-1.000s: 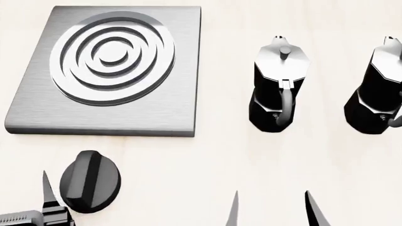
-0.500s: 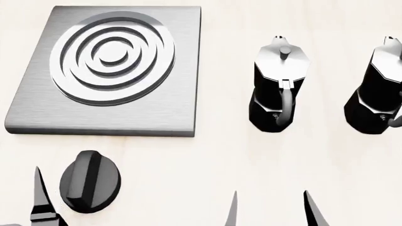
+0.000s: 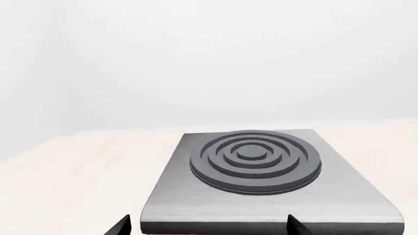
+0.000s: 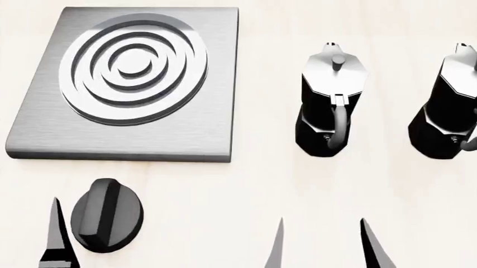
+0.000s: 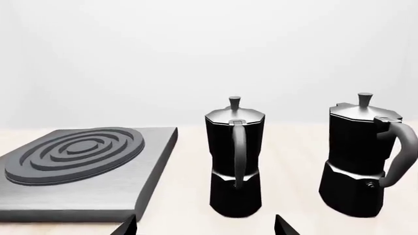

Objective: Turn off the stove.

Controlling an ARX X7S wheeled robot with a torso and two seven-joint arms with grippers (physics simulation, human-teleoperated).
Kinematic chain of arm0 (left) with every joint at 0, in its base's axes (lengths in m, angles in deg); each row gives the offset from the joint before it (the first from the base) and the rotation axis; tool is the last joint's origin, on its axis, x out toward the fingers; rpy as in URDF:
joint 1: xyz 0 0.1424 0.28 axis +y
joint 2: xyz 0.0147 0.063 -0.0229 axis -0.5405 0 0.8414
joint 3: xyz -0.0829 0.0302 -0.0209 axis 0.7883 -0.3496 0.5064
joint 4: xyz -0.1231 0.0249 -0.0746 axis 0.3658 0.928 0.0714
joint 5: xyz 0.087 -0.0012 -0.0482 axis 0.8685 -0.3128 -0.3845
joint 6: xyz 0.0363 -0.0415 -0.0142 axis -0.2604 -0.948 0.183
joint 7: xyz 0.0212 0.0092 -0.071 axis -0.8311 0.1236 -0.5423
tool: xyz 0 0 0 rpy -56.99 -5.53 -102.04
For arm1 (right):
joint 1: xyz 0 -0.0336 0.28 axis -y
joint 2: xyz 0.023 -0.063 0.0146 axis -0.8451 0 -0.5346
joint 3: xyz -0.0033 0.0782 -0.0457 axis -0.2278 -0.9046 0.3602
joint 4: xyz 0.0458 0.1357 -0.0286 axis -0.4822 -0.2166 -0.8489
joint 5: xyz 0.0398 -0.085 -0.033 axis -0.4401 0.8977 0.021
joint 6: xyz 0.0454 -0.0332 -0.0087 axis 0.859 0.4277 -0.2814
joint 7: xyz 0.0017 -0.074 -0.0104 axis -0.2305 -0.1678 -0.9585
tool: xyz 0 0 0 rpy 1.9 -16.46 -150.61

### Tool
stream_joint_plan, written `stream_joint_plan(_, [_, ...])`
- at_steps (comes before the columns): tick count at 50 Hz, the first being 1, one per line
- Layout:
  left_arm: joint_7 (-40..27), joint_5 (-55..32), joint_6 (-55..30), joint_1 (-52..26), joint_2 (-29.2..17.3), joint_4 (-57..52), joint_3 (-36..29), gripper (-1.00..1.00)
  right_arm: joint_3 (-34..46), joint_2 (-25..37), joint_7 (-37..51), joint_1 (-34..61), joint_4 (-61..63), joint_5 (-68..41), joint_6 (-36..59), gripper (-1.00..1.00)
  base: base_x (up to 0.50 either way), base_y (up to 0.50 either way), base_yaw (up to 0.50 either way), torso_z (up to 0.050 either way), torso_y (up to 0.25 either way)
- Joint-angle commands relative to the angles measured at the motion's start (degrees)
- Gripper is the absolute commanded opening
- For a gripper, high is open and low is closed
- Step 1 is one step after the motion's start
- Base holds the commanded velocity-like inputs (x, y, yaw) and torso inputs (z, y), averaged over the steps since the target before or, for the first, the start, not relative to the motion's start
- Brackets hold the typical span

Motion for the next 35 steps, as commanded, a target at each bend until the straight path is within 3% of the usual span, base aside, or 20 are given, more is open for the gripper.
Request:
stream_joint_plan(1, [2.1,-0.1,-1.0,-1.0,0.7,-2.2,0.6,1.0,-1.6,-0.9,-1.1,1.1,0.4,0.5,0.7,1.0,0.0,0.0,0.0,0.0,0.0])
stream_joint_plan(35, [1.6,-1.0,-3.9,-2.7,-0.1,-6.6,0.4,1.0,-2.4,1.1,0.6,5.1,9.6,-0.6,6.6,1.0,0.0,0.0,0.0,0.0,0.0])
